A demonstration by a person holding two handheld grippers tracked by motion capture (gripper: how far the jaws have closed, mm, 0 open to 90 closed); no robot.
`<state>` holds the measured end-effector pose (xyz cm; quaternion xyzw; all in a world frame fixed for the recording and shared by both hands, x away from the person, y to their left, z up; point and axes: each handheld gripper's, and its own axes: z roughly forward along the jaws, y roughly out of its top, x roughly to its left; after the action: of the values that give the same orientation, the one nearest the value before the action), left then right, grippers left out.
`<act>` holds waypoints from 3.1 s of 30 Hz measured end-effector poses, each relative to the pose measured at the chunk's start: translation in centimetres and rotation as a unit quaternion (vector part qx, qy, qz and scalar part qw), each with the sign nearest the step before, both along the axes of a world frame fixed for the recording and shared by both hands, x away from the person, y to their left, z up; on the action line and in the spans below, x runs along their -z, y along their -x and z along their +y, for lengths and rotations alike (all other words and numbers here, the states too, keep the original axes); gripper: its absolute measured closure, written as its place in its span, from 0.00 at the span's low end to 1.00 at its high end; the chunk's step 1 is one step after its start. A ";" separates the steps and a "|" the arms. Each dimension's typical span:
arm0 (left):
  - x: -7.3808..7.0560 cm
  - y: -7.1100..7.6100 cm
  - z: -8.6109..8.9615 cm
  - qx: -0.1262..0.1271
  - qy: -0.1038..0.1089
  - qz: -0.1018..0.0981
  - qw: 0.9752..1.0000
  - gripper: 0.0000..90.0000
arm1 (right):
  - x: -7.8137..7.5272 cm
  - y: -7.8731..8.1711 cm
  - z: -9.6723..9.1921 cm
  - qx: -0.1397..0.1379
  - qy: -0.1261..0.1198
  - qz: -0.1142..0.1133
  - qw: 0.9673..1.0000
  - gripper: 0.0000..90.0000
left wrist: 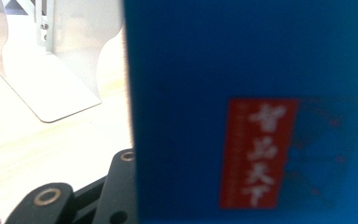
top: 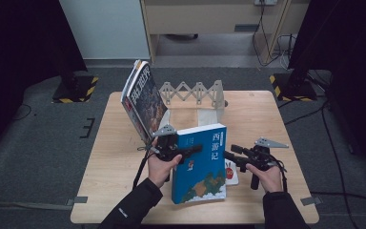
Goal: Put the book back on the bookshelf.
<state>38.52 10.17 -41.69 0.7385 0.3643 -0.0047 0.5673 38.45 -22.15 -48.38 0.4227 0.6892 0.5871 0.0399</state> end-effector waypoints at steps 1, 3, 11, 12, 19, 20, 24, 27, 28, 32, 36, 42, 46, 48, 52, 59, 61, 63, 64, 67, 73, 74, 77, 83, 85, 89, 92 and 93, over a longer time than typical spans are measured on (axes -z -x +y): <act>-0.3 0.1 0.1 -0.001 0.002 0.000 1.000 0.67 | 0.0 0.0 -0.2 0.005 0.000 0.001 1.000 0.40; -0.8 0.3 0.3 0.000 0.008 -0.002 1.000 0.67 | 0.2 -0.1 -0.9 0.024 0.018 0.002 1.000 0.41; -3.2 1.0 1.3 -0.001 0.031 -0.028 0.999 0.67 | 0.7 -0.3 -2.4 0.071 0.065 0.015 0.995 0.39; -3.5 1.1 1.5 -0.005 0.033 -0.033 0.999 0.67 | 0.7 -0.4 -2.6 0.075 0.069 0.015 0.995 0.39; -5.0 0.9 3.3 -0.043 0.033 -0.058 0.997 0.66 | 1.3 -0.6 -3.9 0.118 0.131 0.021 0.984 0.36; -5.1 0.7 3.6 -0.048 0.034 -0.058 0.997 0.66 | 1.4 -0.7 -4.0 0.125 0.150 0.022 0.980 0.36; -5.3 0.3 4.5 -0.069 0.025 -0.065 0.995 0.66 | 2.3 -1.0 -4.7 0.148 0.208 0.040 0.966 0.32; -5.5 0.1 4.8 -0.084 0.007 -0.075 0.994 0.66 | 2.8 -1.1 -4.9 0.151 0.241 0.048 0.957 0.32; -5.6 0.0 4.8 -0.089 0.000 -0.076 0.993 0.66 | 2.9 -1.2 -4.9 0.149 0.247 0.050 0.956 0.32; -6.0 -0.6 4.9 -0.103 -0.026 -0.078 0.991 0.67 | 3.2 -1.3 -5.0 0.150 0.257 0.056 0.953 0.32; -6.3 -1.2 4.9 -0.114 -0.033 -0.083 0.989 0.67 | 3.6 -1.6 -5.0 0.151 0.272 0.065 0.948 0.30; -6.6 -2.7 4.9 -0.132 -0.040 -0.079 0.987 0.67 | 4.2 -1.7 -5.0 0.146 0.293 0.070 0.942 0.29; -7.1 -3.7 4.5 -0.147 -0.054 -0.085 0.984 0.67 | 4.6 -1.8 -4.9 0.140 0.305 0.075 0.939 0.26; -7.4 -4.3 4.4 -0.153 -0.058 -0.085 0.983 0.67 | 4.6 -1.8 -4.9 0.140 0.308 0.072 0.938 0.25; -7.9 -5.5 4.3 -0.173 -0.062 -0.087 0.979 0.67 | 4.8 -1.9 -4.8 0.143 0.306 0.068 0.939 0.23; -8.6 -7.7 3.6 -0.204 -0.082 -0.098 0.971 0.67 | 4.9 -1.8 -4.8 0.146 0.302 0.062 0.940 0.20; -8.6 -8.2 3.3 -0.210 -0.082 -0.101 0.969 0.67 | 5.0 -1.8 -4.8 0.146 0.303 0.060 0.940 0.20; -8.6 -8.8 3.1 -0.215 -0.080 -0.099 0.968 0.67 | 5.1 -1.7 -4.9 0.145 0.300 0.058 0.941 0.20; -8.5 -9.1 3.1 -0.219 -0.078 -0.097 0.968 0.67 | 5.1 -1.7 -4.9 0.145 0.300 0.057 0.941 0.20; -8.5 -10.0 2.7 -0.224 -0.079 -0.090 0.967 0.67 | 5.1 -1.7 -4.9 0.145 0.299 0.051 0.942 0.19; -8.2 -11.5 1.7 -0.240 -0.089 -0.101 0.961 0.67 | 5.2 -1.7 -4.9 0.147 0.297 0.051 0.942 0.19; -8.1 -11.7 1.6 -0.243 -0.093 -0.102 0.960 0.67 | 5.2 -1.7 -4.9 0.147 0.297 0.050 0.942 0.18; -7.7 -12.5 1.2 -0.254 -0.090 -0.098 0.958 0.67 | 5.3 -1.7 -4.9 0.148 0.296 0.048 0.942 0.18; -6.8 -13.8 0.7 -0.260 -0.084 -0.091 0.958 0.67 | 5.3 -1.7 -4.9 0.150 0.294 0.049 0.943 0.18; -6.7 -14.0 0.5 -0.267 -0.083 -0.096 0.955 0.67 | 5.3 -1.6 -4.9 0.150 0.293 0.047 0.943 0.18; -6.5 -14.3 0.3 -0.280 -0.083 -0.108 0.950 0.67 | 5.4 -1.6 -5.0 0.149 0.293 0.043 0.944 0.17; -6.2 -14.5 0.2 -0.290 -0.077 -0.109 0.948 0.66 | 5.4 -1.6 -5.0 0.149 0.292 0.043 0.944 0.17; -6.1 -14.6 0.2 -0.290 -0.077 -0.107 0.948 0.66 | 5.4 -1.6 -5.0 0.149 0.292 0.042 0.944 0.17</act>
<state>53.08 10.33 -35.59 0.6382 0.4994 0.2670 0.5215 40.05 -27.14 -53.79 0.5149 0.7606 0.3287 0.2198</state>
